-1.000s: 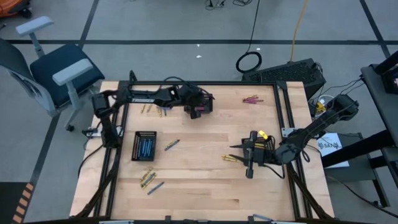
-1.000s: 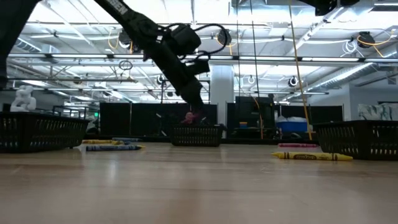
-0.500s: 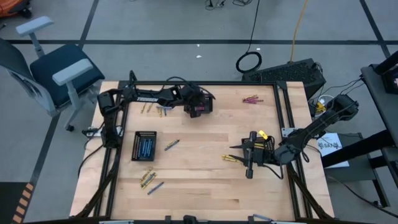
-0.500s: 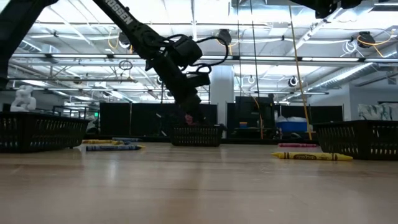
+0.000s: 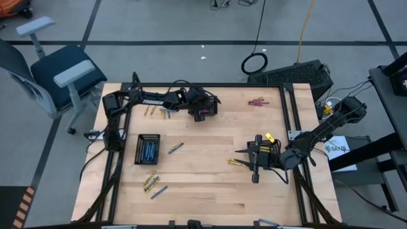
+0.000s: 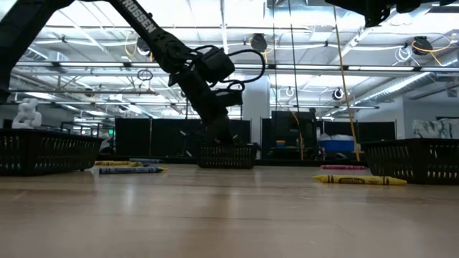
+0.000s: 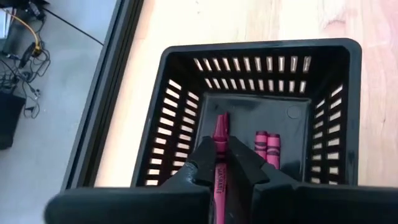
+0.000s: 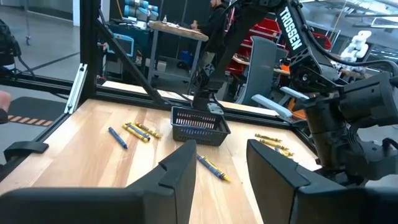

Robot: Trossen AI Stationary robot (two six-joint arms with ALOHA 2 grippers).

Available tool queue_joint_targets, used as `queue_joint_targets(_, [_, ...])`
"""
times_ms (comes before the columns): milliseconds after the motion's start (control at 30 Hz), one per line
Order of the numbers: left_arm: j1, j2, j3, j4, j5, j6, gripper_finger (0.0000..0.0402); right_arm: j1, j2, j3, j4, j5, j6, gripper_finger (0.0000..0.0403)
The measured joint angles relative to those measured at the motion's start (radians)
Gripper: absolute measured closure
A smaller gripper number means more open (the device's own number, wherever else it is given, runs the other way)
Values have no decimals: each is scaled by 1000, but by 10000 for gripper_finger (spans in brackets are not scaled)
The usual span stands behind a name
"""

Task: Sort crayons
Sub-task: Put the red crayon into the top black bin, then put the blue crayon into the bottom left black bin

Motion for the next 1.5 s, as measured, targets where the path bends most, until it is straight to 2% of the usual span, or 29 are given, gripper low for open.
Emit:
queue_joint_targets(233, [2, 4, 0, -23, 22, -27, 316, 0, 0, 0, -9, 0, 1, 273])
queue_joint_targets(433, [-4, -35, 2, -29, -71, -25, 289, 0, 0, 0, -14, 1, 0, 273])
queue_joint_targets(667, [-61, -257, 22, -108, -142, -32, 289, 0, 0, 0, -17, 109, -4, 273])
queue_joint_targets(833, [-149, -450, -9, -185, -148, -127, 289, 0, 0, 0, -44, 127, 0, 273])
queue_joint_targets(900, [-197, -518, -51, -201, -148, -175, 289, 0, -1, 0, -64, 102, 15, 273])
queue_joint_targets(1000, [-283, -607, -135, -192, -164, -260, 289, -6, 1, -2, -101, -29, 52, 273])
queue_joint_targets(1067, [-355, -659, -205, -190, -209, -330, 289, -14, 8, -10, -96, -119, 78, 273])
queue_joint_targets(1133, [-434, -707, -283, -174, -286, -403, 289, -17, 13, -16, -94, -163, 106, 273])
queue_joint_targets(1333, [-655, -805, -495, -84, -475, -650, 289, -30, 38, -16, -93, -214, 253, 273])
queue_joint_targets(1500, [-799, -811, -612, -2, -670, -778, 288, -55, 68, -16, -127, -212, 265, 273])
